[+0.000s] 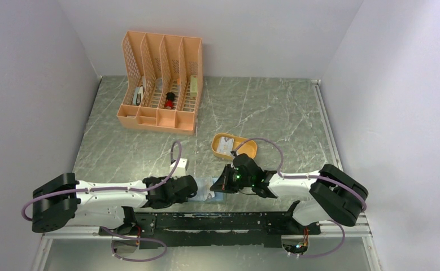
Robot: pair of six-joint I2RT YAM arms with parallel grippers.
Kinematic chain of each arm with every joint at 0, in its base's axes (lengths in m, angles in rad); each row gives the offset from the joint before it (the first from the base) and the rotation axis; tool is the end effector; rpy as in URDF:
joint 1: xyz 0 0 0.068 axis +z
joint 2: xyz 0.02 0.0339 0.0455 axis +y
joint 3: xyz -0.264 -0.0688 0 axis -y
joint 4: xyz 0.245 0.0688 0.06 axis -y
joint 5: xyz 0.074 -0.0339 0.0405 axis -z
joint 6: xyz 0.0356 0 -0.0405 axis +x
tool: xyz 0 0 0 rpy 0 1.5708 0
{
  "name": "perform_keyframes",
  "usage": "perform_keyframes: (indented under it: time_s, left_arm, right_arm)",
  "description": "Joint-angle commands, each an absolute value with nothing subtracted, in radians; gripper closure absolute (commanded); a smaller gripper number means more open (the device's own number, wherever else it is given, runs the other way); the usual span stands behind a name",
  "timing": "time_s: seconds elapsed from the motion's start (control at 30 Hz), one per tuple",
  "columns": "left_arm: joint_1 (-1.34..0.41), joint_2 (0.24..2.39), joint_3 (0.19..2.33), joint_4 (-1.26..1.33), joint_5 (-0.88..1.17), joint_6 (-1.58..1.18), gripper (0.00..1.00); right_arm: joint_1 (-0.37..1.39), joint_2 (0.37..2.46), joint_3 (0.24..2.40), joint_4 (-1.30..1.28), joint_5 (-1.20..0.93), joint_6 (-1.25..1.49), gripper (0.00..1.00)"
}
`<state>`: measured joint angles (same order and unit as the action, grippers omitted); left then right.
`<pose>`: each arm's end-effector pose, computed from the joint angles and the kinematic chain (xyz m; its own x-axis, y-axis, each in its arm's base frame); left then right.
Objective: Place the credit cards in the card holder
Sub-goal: Insert the credit card into the card holder.
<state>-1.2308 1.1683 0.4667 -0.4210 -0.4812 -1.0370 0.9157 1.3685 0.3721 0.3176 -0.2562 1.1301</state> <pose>0.0783 -0.1719 0.1490 -0.8148 0.0150 -0.5796 0.1324 0.9781 -0.1608 0.1359 0.1917 0.1309 -0.9657 0.1792 -0.1881 -0.0325 0.6350 0.7718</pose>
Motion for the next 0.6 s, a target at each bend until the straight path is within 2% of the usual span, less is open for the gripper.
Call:
perform_keyframes:
  time_s: [0.0, 0.57]
  left_arm:
    - [-1.227, 1.177, 0.433, -0.400, -0.420, -1.054, 0.92]
    - [-1.227, 1.176, 0.426, -0.384, -0.405, -1.054, 0.94]
  right_arm:
    - [0.914, 1.373, 0.365, 0.317, -0.189, 1.161, 1.00]
    - [0.952, 1.470, 0.405, 0.342, -0.228, 1.162, 1.00]
